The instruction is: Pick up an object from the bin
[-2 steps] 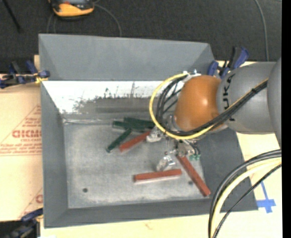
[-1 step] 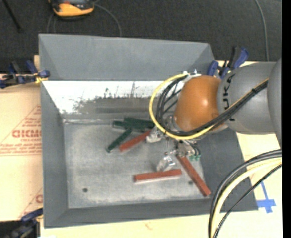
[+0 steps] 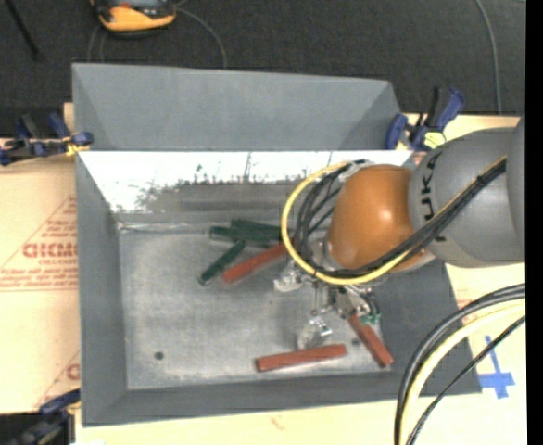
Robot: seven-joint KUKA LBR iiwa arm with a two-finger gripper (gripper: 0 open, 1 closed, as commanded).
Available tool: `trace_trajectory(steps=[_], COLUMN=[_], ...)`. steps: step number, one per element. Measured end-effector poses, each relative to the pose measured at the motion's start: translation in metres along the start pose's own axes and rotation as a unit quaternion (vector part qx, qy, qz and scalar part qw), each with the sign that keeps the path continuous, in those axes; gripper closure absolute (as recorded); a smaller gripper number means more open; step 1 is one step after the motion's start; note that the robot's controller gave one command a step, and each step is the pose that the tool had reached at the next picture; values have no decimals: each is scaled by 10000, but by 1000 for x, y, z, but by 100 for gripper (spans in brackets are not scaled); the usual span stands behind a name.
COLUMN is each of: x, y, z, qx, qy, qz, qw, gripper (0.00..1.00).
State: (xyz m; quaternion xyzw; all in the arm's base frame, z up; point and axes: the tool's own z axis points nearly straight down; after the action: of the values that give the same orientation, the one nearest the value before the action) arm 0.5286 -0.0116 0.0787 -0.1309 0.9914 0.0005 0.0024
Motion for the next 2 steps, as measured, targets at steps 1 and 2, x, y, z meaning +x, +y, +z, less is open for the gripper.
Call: trace_trajectory(steps=[1, 2], x=[38, 37], y=[-10, -10], z=[2, 2], qx=[-16, -14], qy=[113, 106], qz=[-360, -360], qw=[9993, 9993], gripper=[100, 100])
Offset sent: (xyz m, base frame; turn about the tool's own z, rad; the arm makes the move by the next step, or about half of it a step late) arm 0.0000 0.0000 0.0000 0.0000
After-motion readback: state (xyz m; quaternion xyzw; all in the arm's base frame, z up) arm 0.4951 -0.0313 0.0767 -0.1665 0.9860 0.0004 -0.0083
